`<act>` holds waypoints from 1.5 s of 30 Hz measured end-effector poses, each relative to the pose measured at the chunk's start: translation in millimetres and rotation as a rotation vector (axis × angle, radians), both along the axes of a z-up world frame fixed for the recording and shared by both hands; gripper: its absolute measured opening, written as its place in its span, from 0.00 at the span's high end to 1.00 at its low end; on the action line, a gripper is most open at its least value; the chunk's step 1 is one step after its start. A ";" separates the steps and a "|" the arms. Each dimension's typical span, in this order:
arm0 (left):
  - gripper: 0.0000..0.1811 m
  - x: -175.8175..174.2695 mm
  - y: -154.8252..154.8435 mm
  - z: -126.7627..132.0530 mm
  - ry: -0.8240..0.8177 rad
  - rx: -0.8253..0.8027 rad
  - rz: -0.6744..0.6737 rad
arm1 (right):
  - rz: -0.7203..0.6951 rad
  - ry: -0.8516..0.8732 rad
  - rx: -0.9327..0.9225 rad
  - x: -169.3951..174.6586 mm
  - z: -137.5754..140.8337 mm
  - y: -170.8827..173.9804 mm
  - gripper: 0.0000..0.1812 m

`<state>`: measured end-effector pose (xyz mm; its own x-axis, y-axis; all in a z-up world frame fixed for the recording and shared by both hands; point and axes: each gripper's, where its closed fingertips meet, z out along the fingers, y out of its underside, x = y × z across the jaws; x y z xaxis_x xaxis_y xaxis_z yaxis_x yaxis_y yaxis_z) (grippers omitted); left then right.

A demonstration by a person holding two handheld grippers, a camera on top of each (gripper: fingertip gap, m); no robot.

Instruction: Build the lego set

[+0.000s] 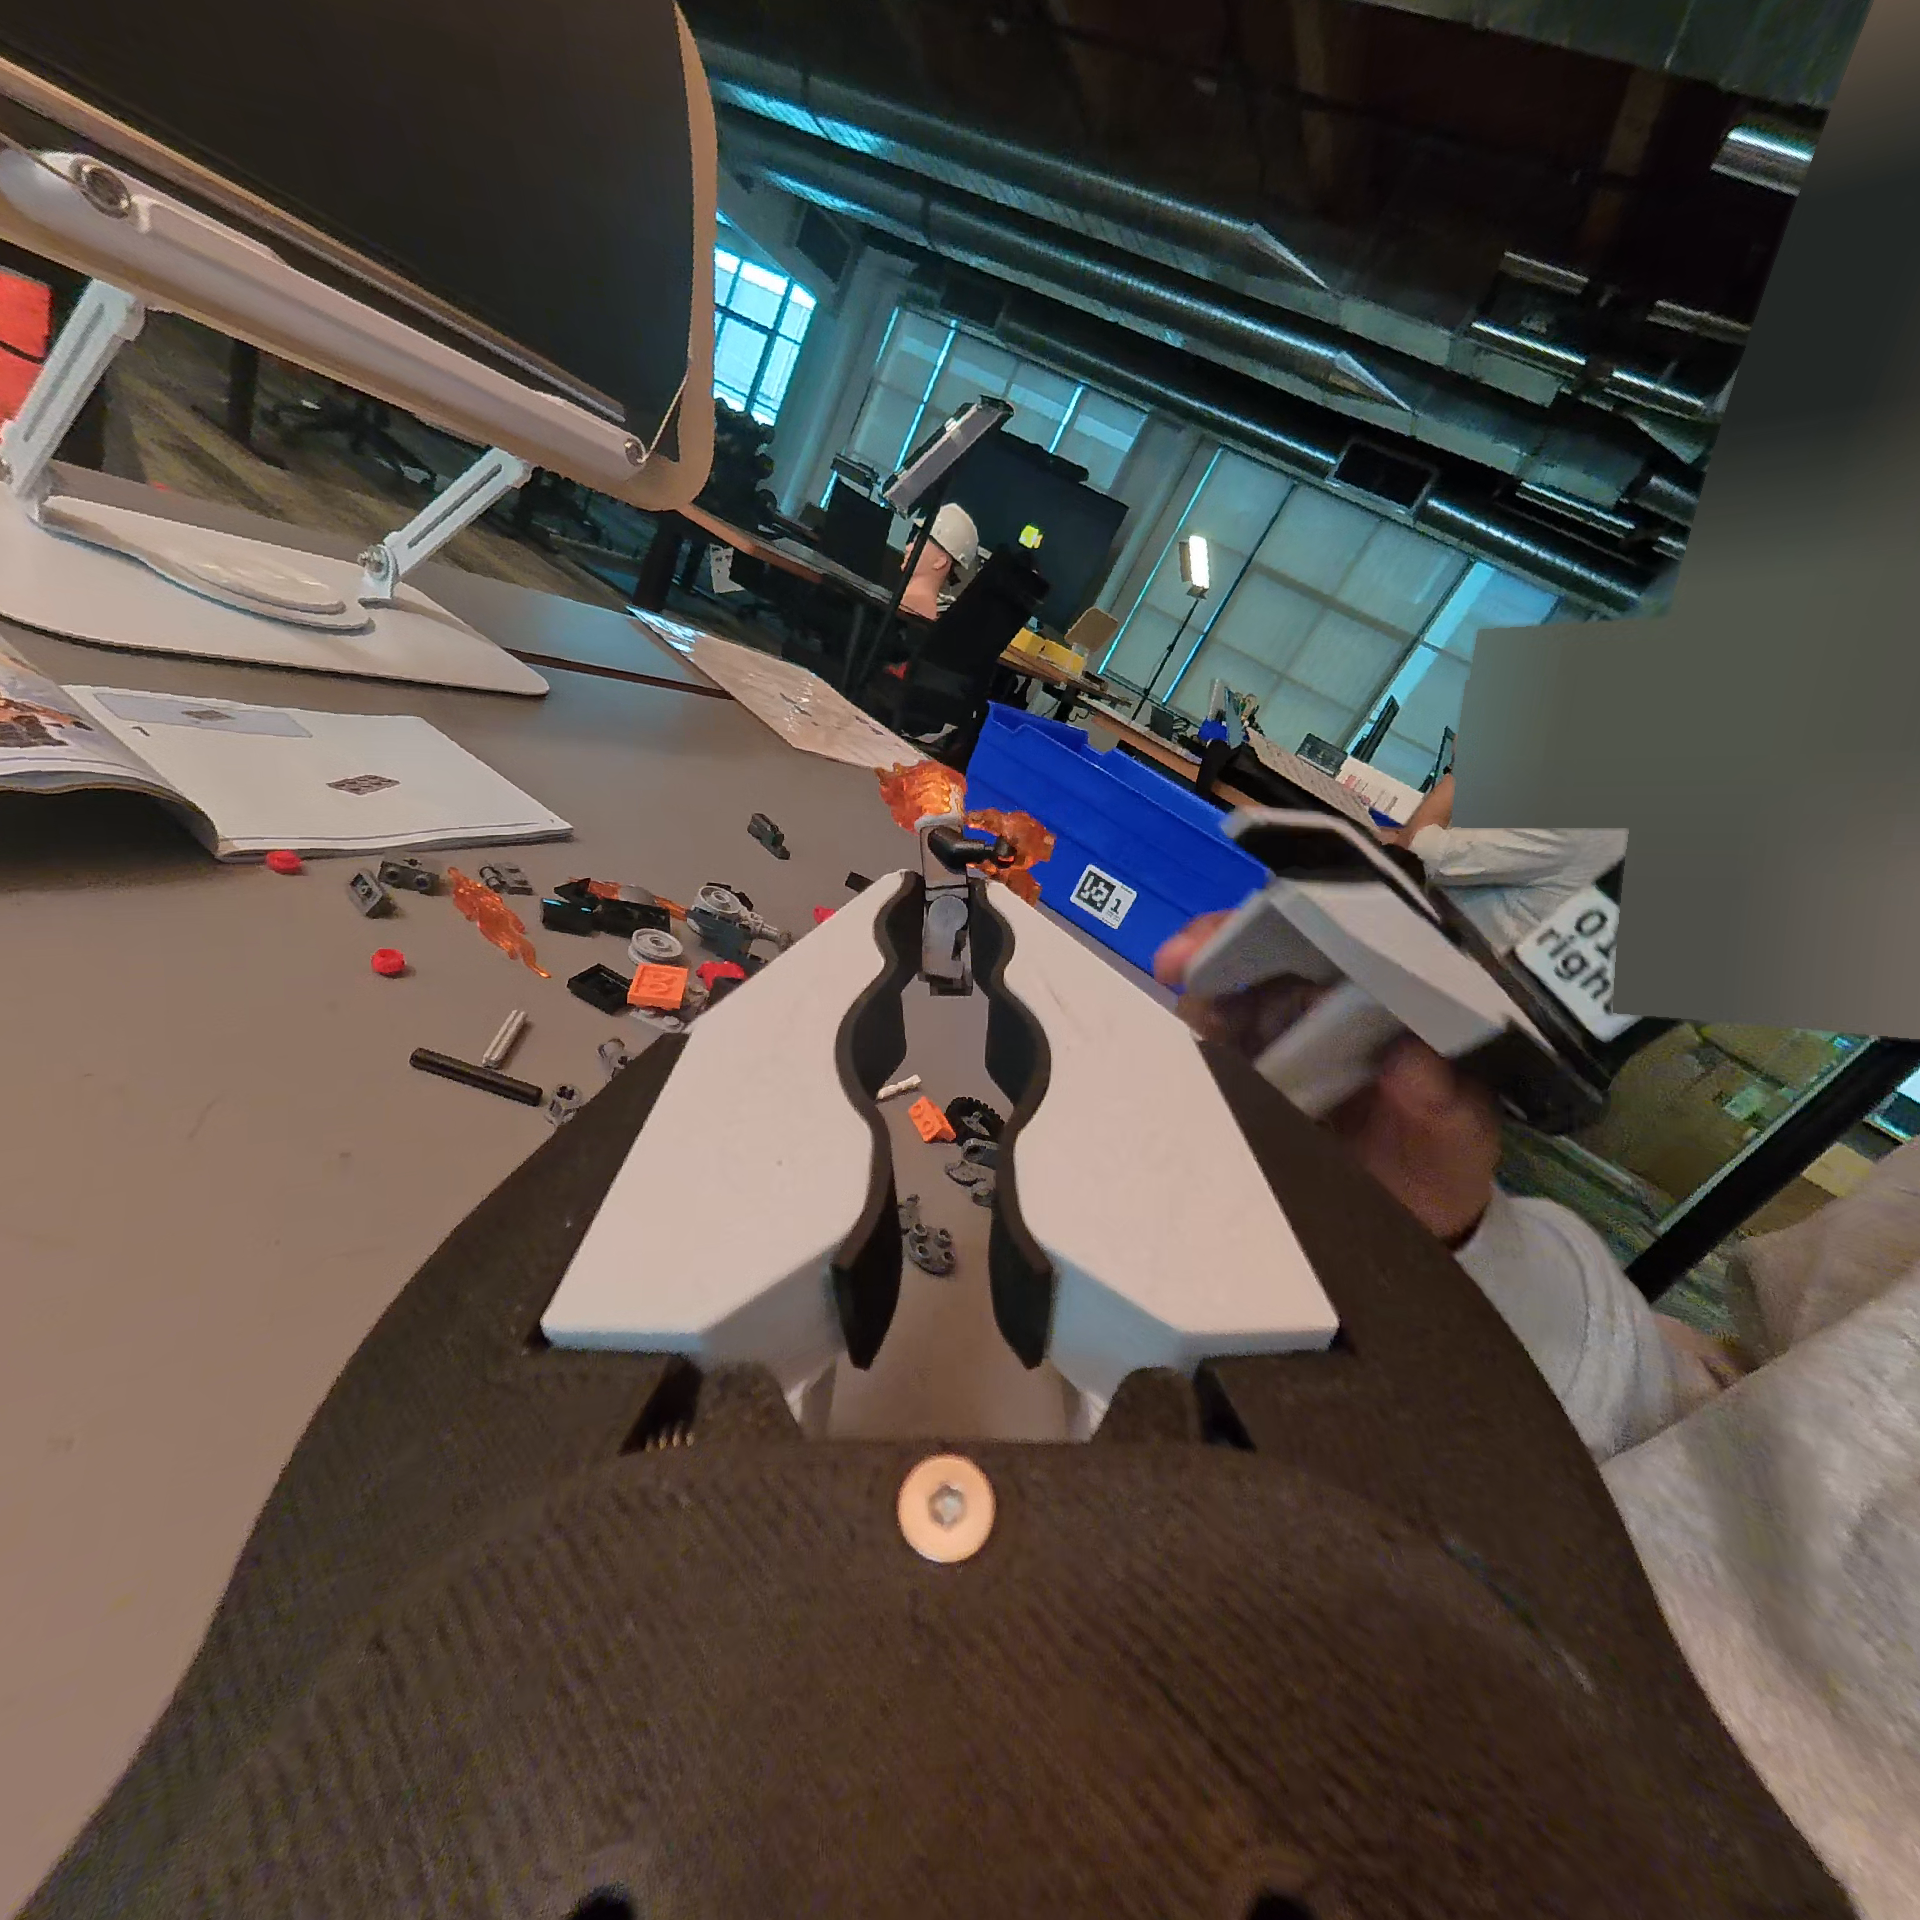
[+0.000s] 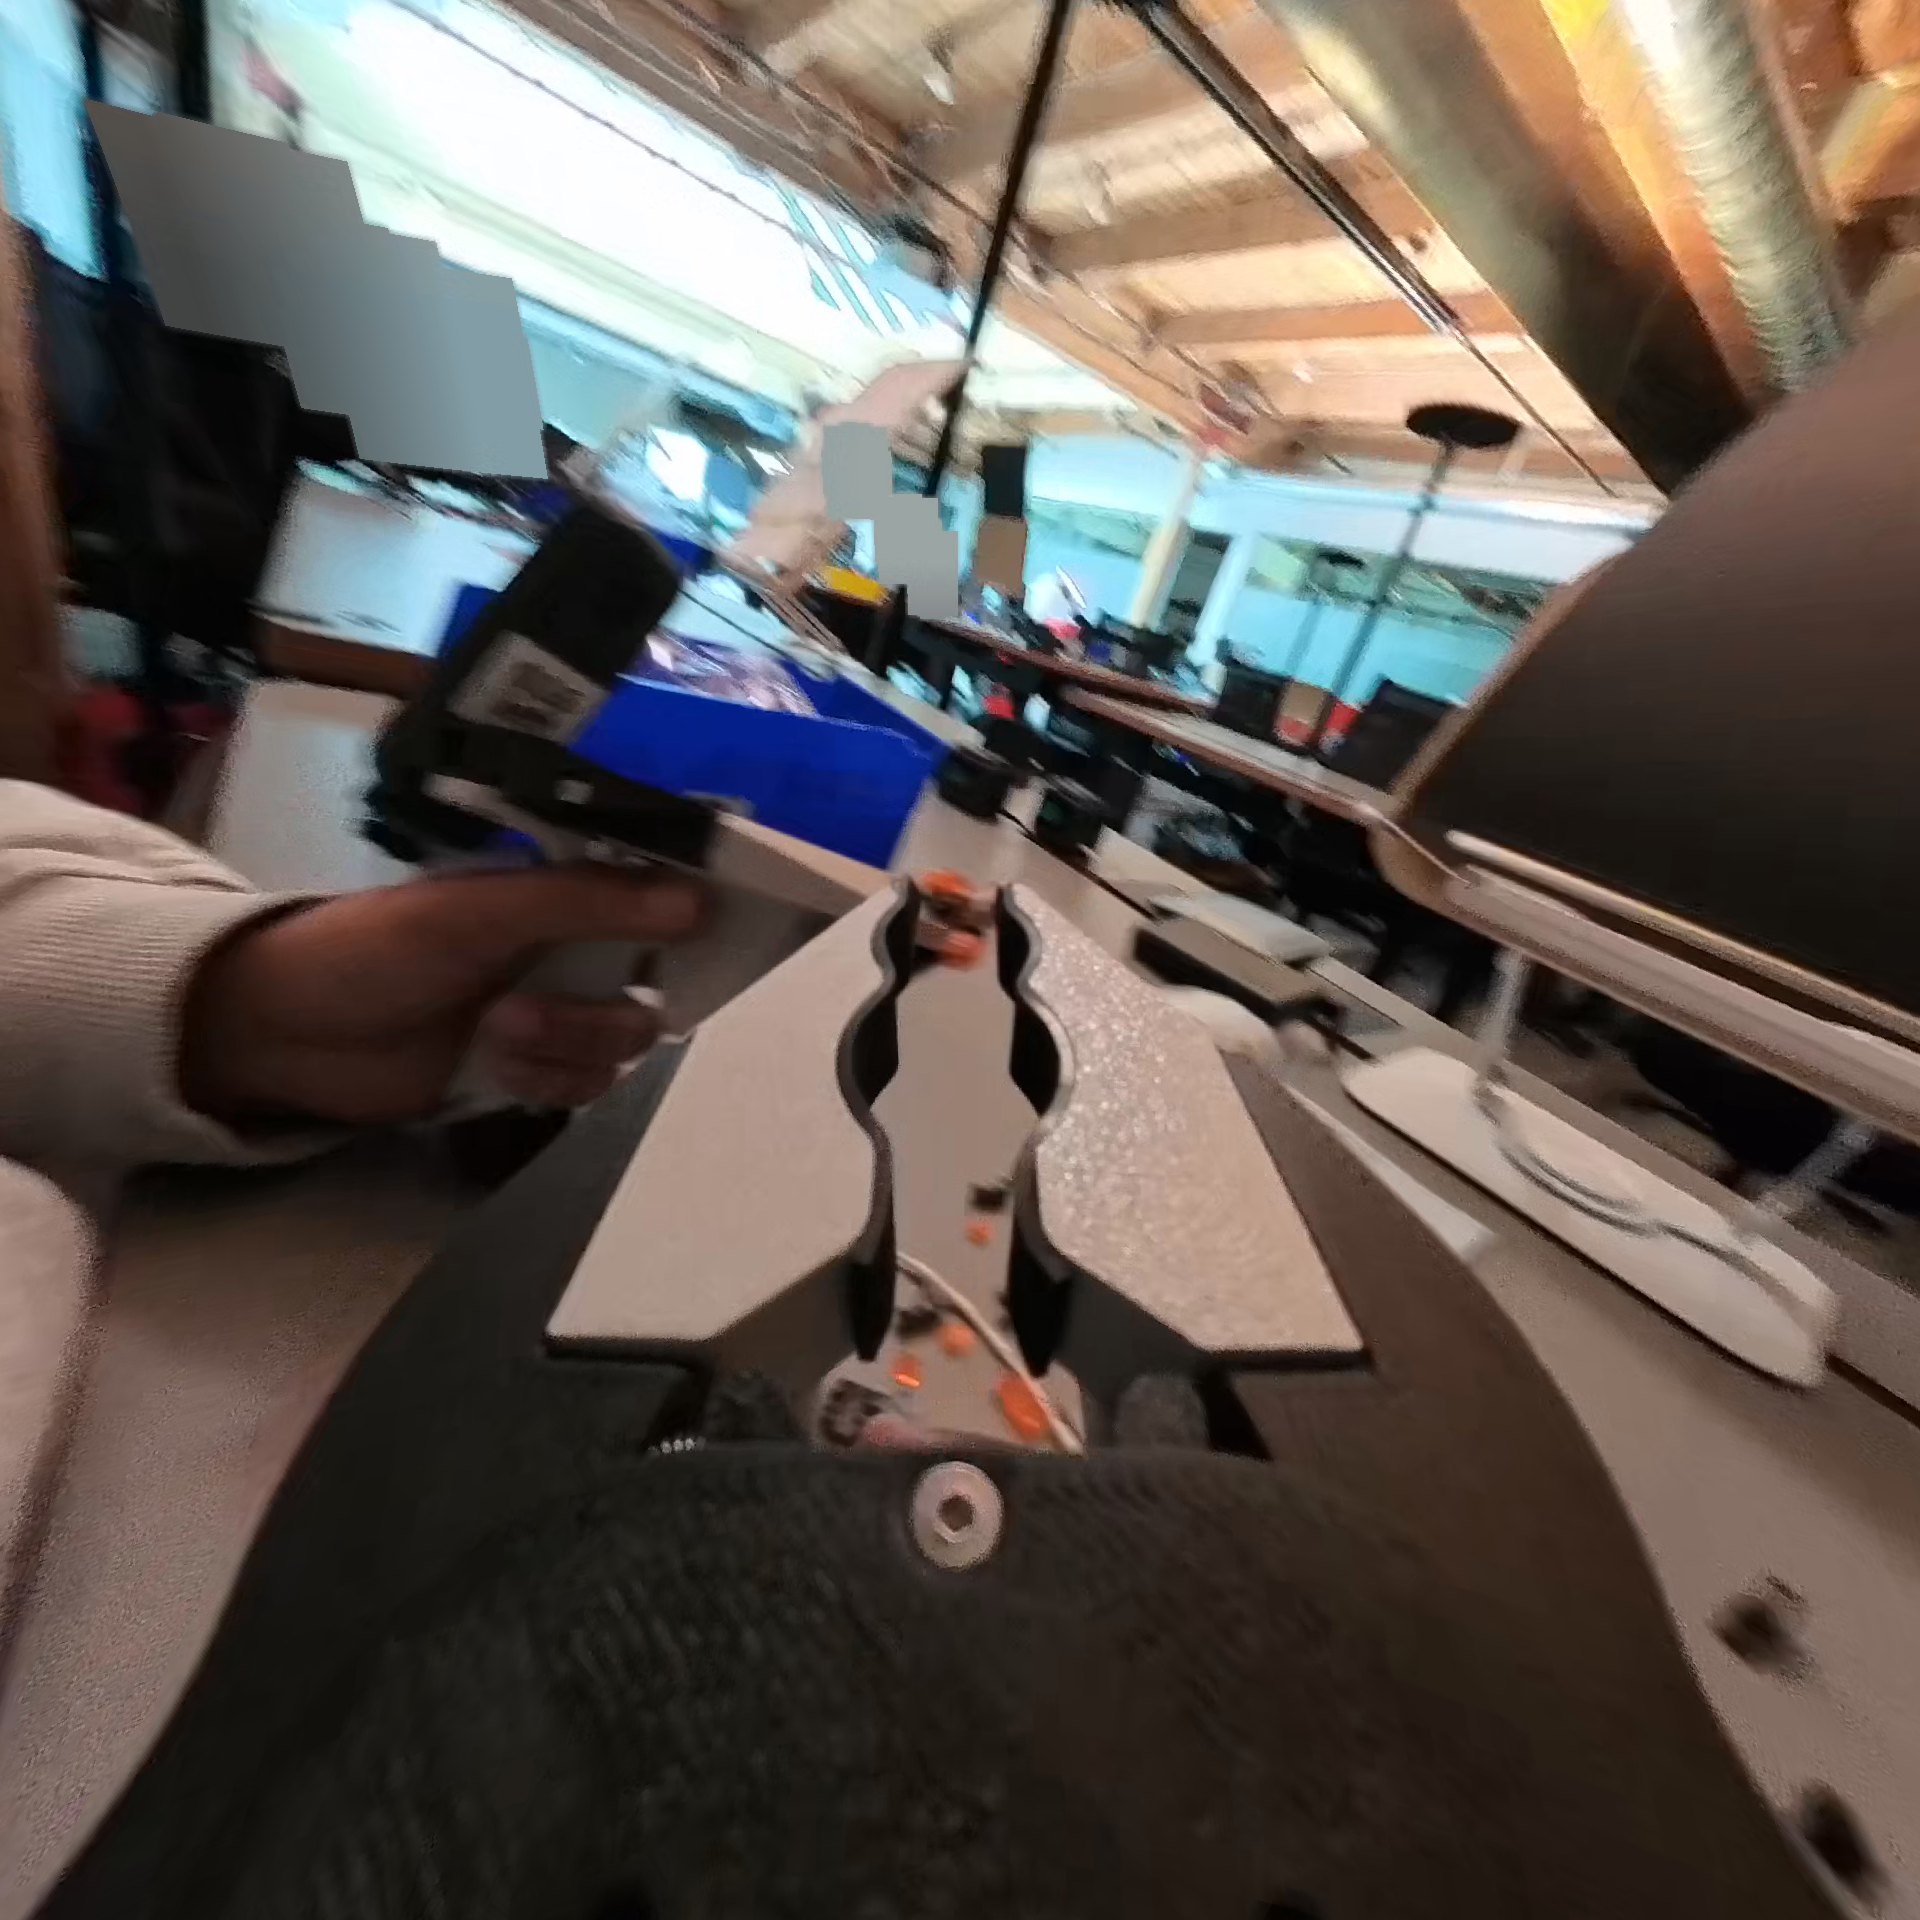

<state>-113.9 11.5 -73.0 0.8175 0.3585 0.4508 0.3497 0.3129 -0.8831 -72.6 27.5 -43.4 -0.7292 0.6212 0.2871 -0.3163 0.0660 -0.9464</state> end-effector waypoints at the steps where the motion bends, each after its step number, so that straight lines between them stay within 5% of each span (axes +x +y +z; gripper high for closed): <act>1: 0.97 0.0 0.1 -0.1 0.001 -0.001 0.000 | -0.060 -0.030 0.029 -15.0 -1.0 8.9 0.90; 5: 0.97 0.2 1.2 -1.0 0.001 -0.009 -0.002 | -0.241 -0.391 0.154 -76.2 -42.2 34.3 0.61; 9: 0.97 0.3 0.6 -1.6 0.007 -0.017 0.003 | -0.340 -0.755 0.250 -105.7 -105.5 44.5 0.68; 12: 0.97 0.6 -0.4 -1.8 0.003 -0.013 0.002 | -0.336 -0.857 0.246 -108.6 -126.7 43.3 0.67; 19: 0.97 1.3 0.7 -2.4 -0.012 -0.003 -0.013 | -0.339 -0.928 0.224 -111.1 -136.9 47.9 0.76; 22: 0.97 1.9 2.3 -2.6 -0.013 -0.005 -0.019 | -0.318 -0.919 0.207 -111.2 -133.7 46.3 0.87; 33: 0.97 2.0 3.1 -2.7 -0.011 -0.008 -0.020 | -0.238 -0.657 0.137 -97.6 -77.8 42.7 0.97; 45: 0.97 2.5 3.8 -3.3 -0.007 -0.018 -0.020 | -0.406 -0.550 0.080 -111.6 -67.9 74.3 0.89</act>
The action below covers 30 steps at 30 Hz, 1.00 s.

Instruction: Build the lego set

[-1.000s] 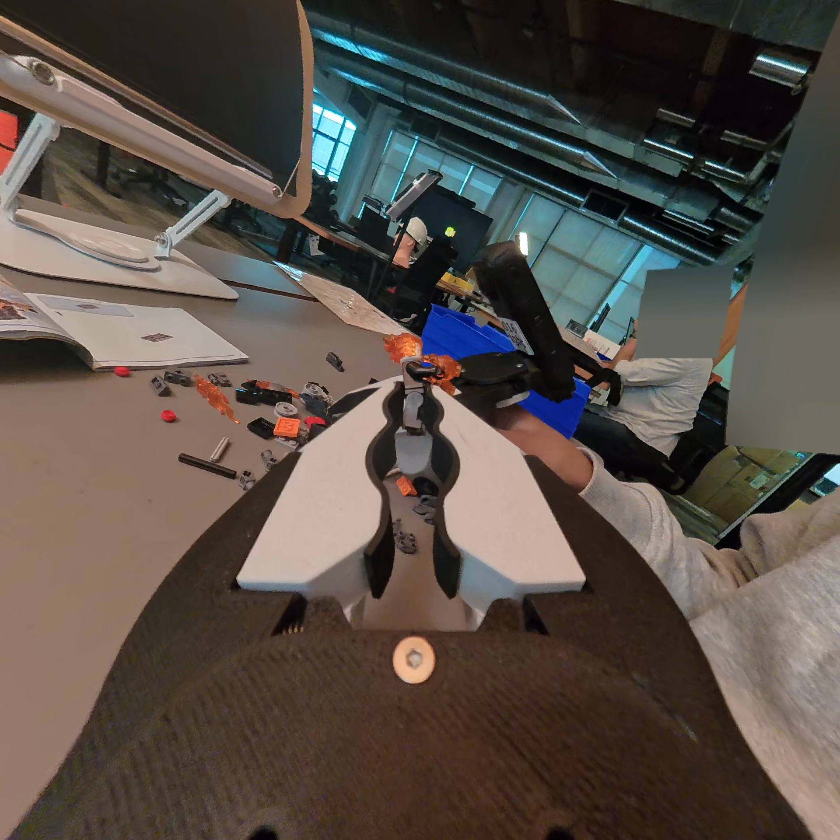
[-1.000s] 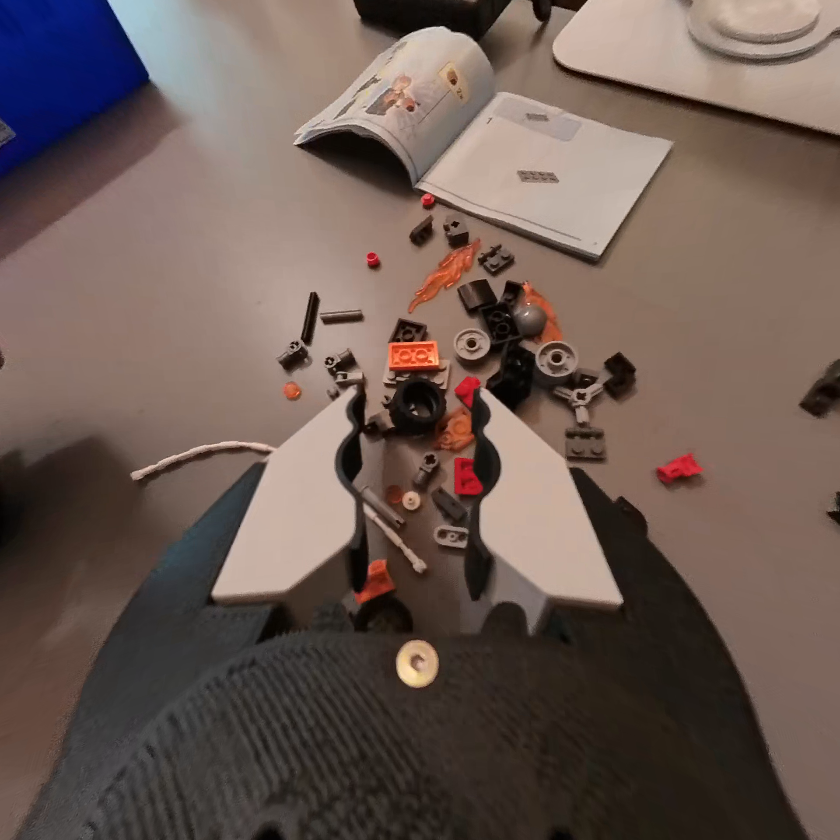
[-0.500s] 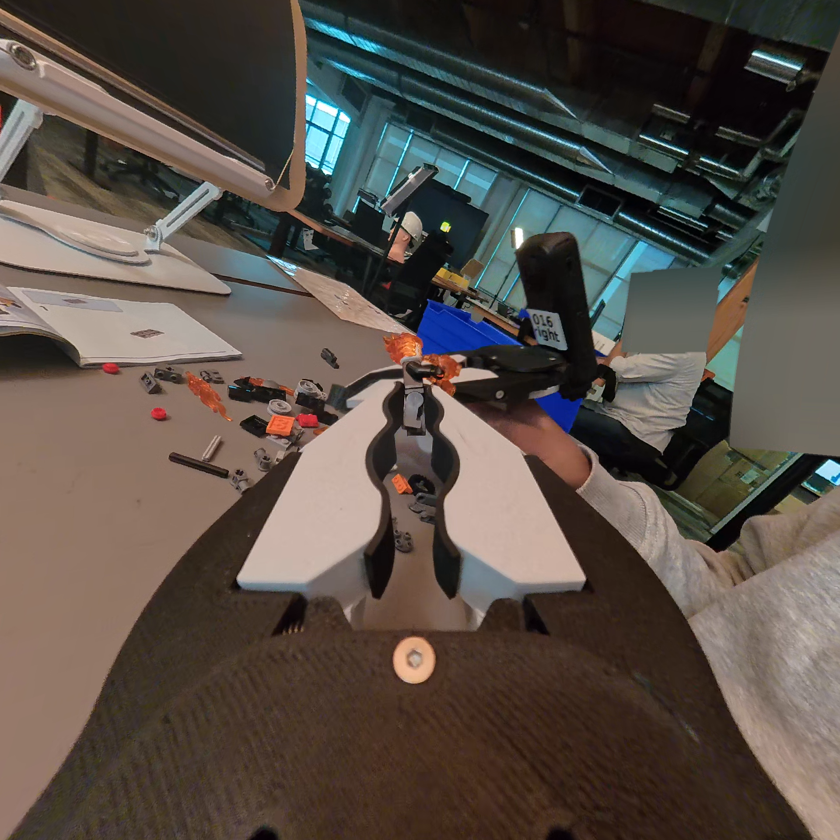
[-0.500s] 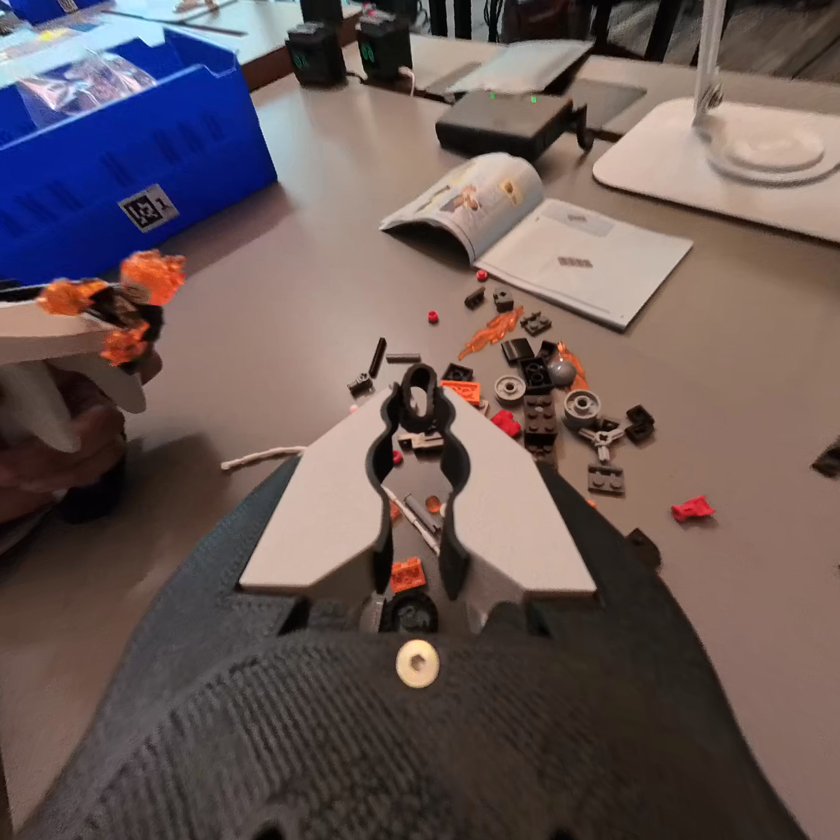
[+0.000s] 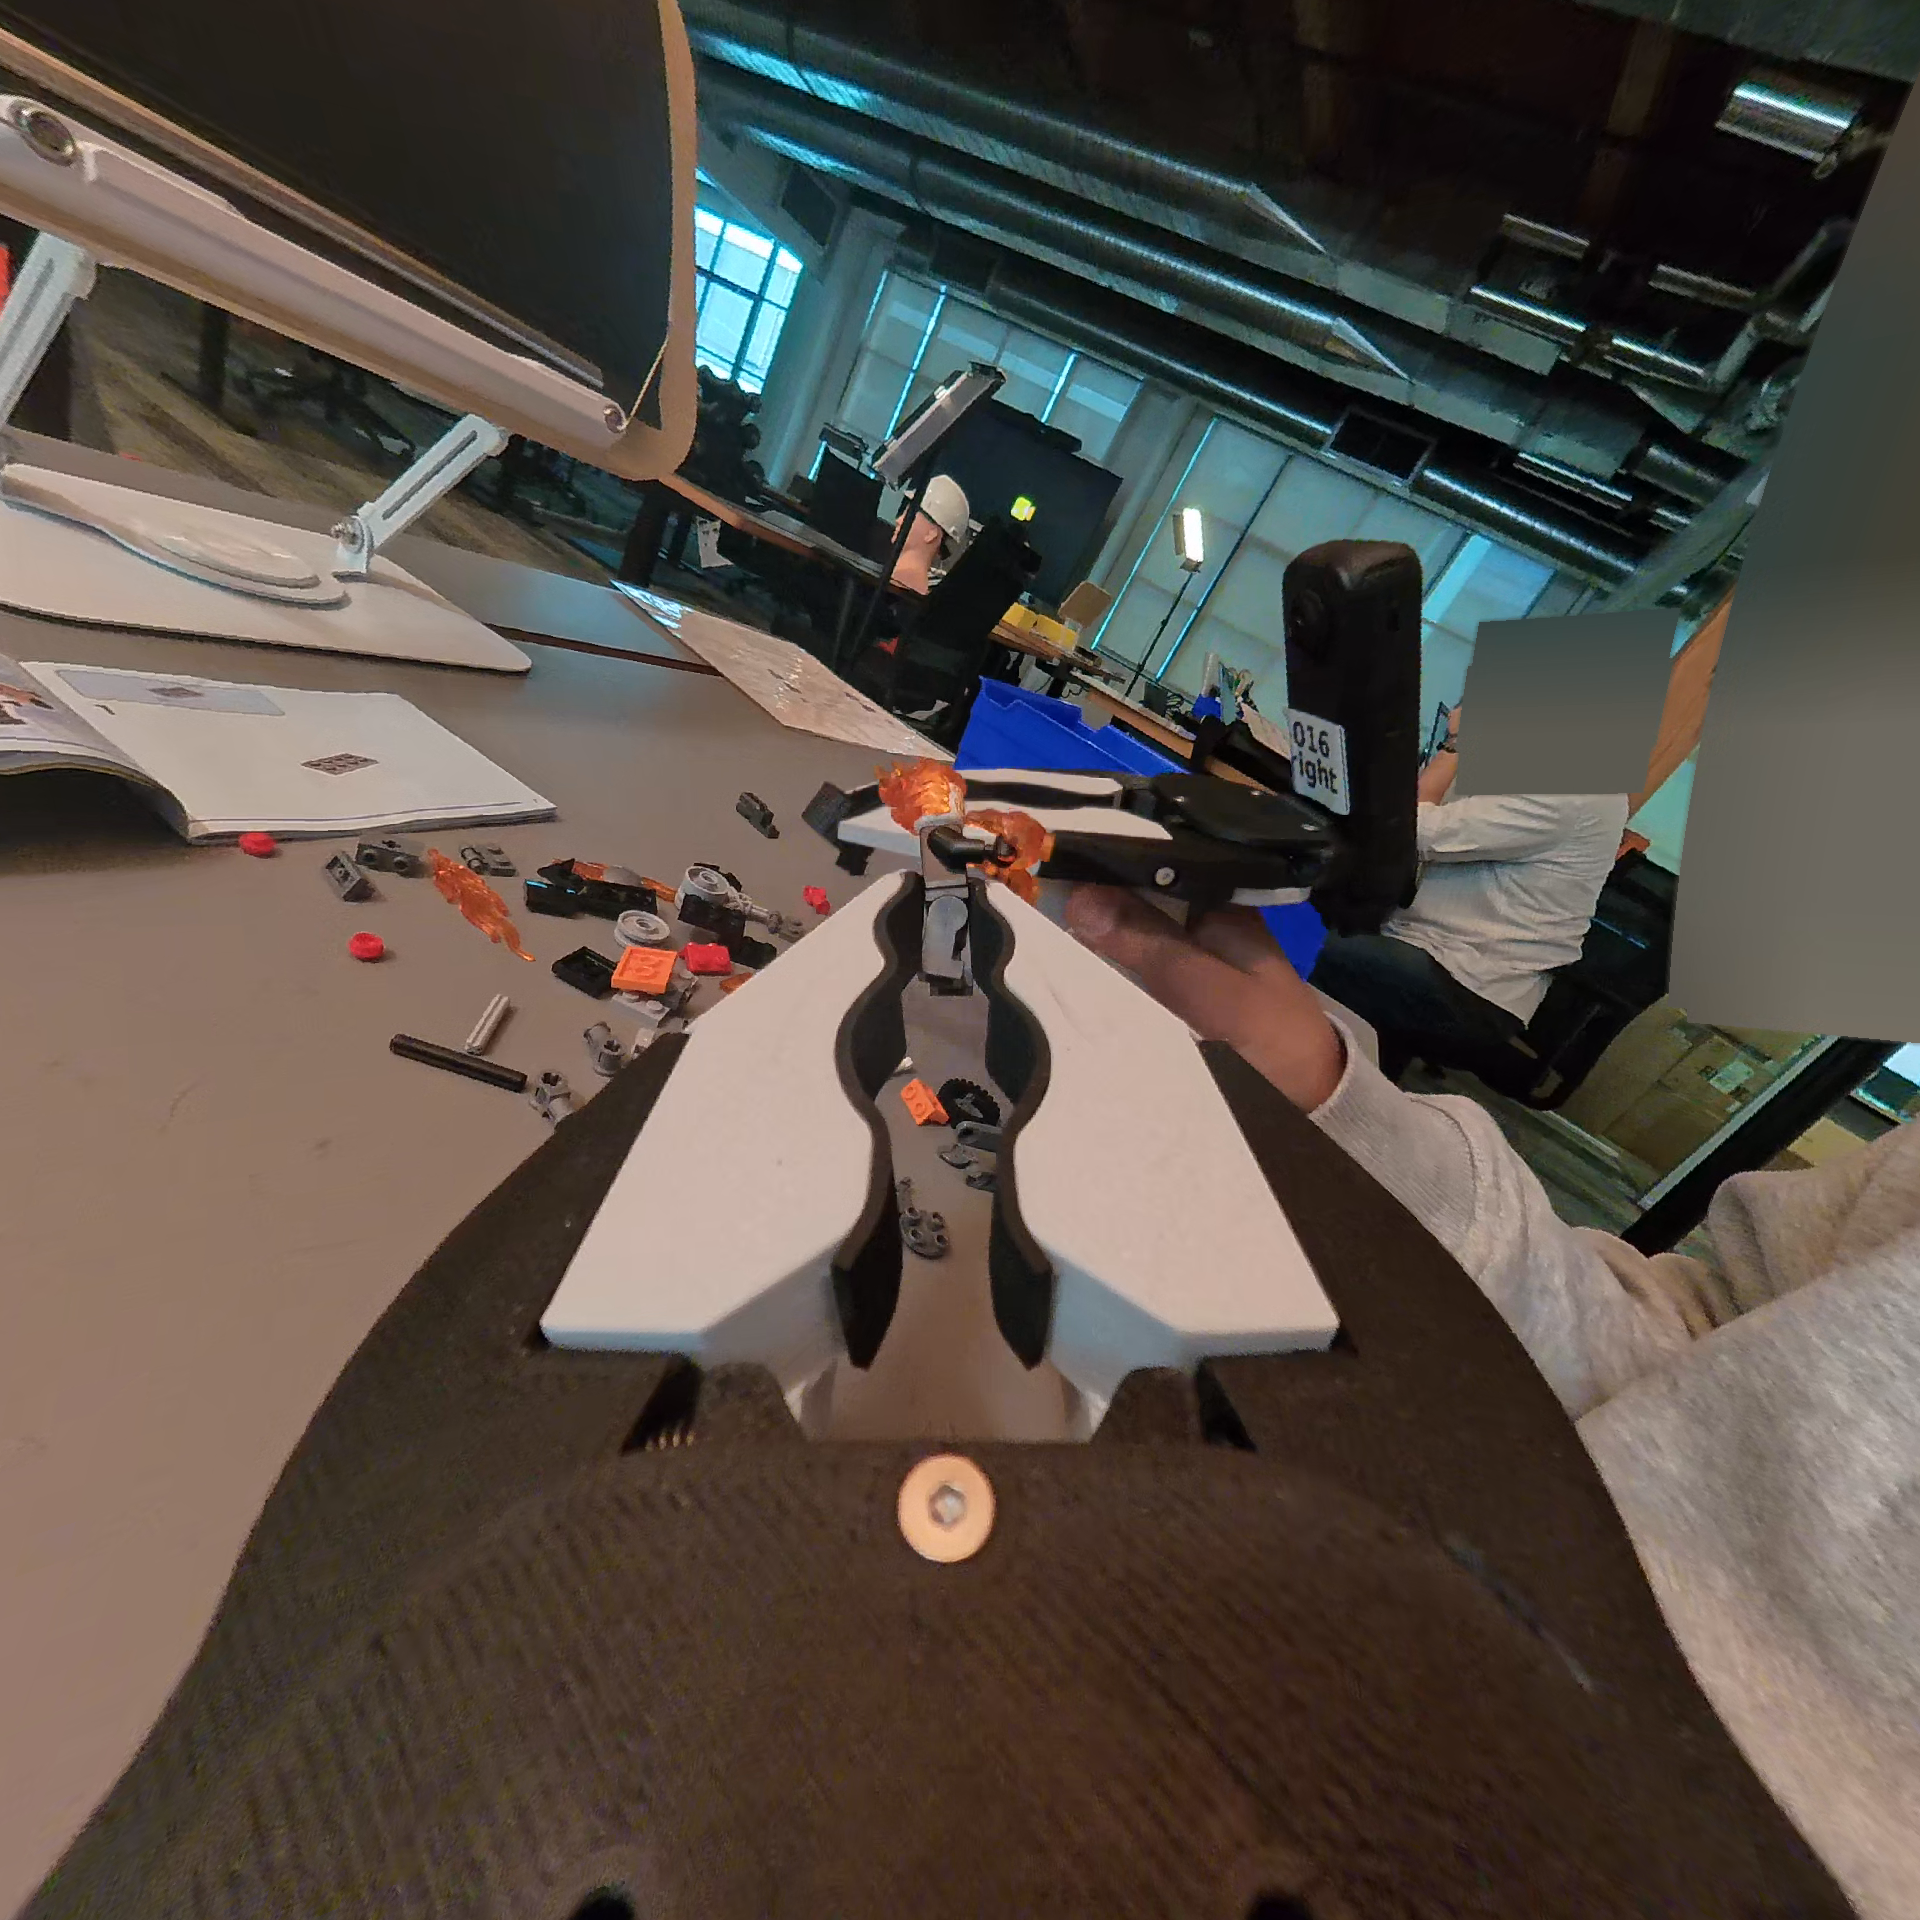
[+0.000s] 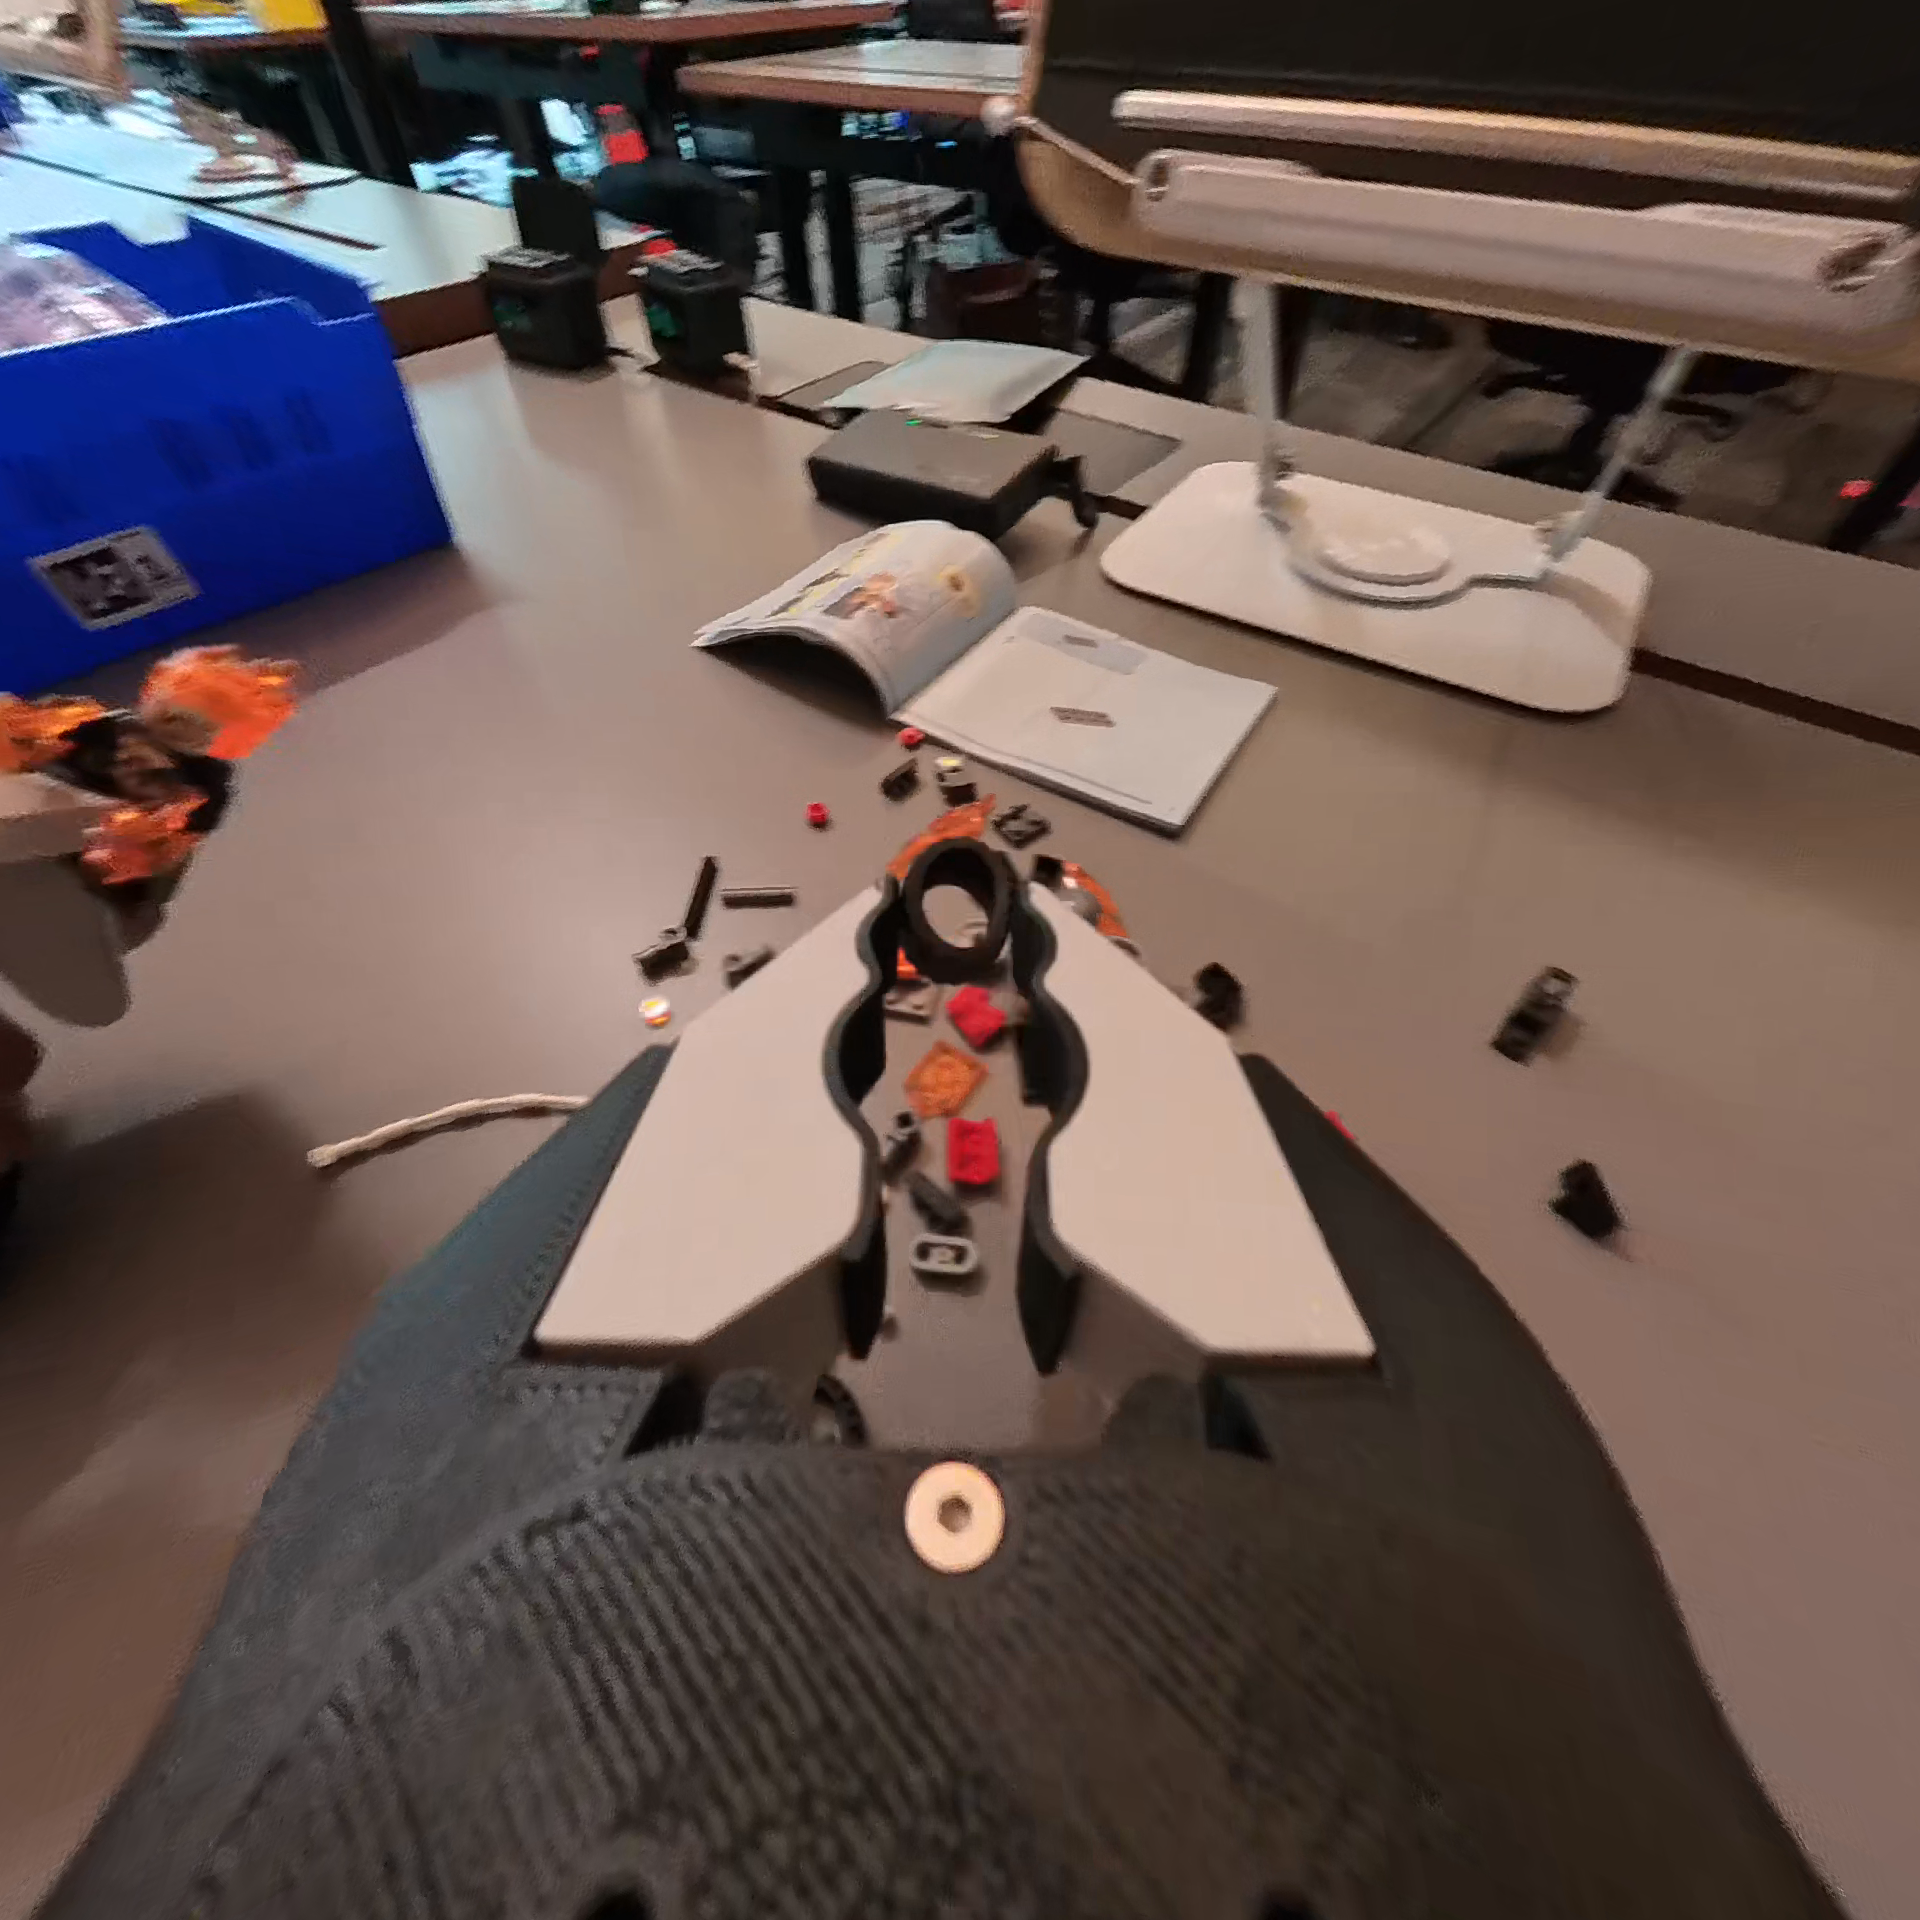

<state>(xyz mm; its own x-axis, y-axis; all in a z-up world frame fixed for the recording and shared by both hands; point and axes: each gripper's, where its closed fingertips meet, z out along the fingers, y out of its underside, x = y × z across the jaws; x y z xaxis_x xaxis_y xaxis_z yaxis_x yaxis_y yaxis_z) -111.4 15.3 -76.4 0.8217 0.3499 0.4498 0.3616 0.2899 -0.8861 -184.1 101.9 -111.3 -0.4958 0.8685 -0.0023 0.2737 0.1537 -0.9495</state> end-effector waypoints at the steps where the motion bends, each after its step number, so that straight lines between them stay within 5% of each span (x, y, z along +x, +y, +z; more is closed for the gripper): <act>1: 0.97 0.0 0.0 0.0 0.000 0.000 0.000 | -0.036 0.007 0.005 -1.6 0.7 7.2 0.89; 11: 0.97 -1.8 -0.5 -1.5 -0.010 -0.001 0.003 | -0.182 -0.153 0.314 32.2 -43.7 31.3 0.88; 17: 0.97 -3.5 -0.1 -2.5 -0.027 0.006 -0.001 | -0.188 -0.268 0.213 34.8 -65.1 41.5 0.81; 20: 0.97 -4.2 0.2 -3.2 -0.029 0.002 0.001 | -0.171 -0.207 0.168 31.9 -53.1 35.3 0.73; 27: 0.97 -3.7 -0.7 -3.3 -0.035 0.008 -0.002 | 0.115 0.185 0.058 60.5 10.6 -31.6 0.87; 30: 0.97 -3.3 0.0 -3.8 -0.039 0.009 -0.007 | 0.247 0.289 0.104 80.5 17.4 -59.7 0.89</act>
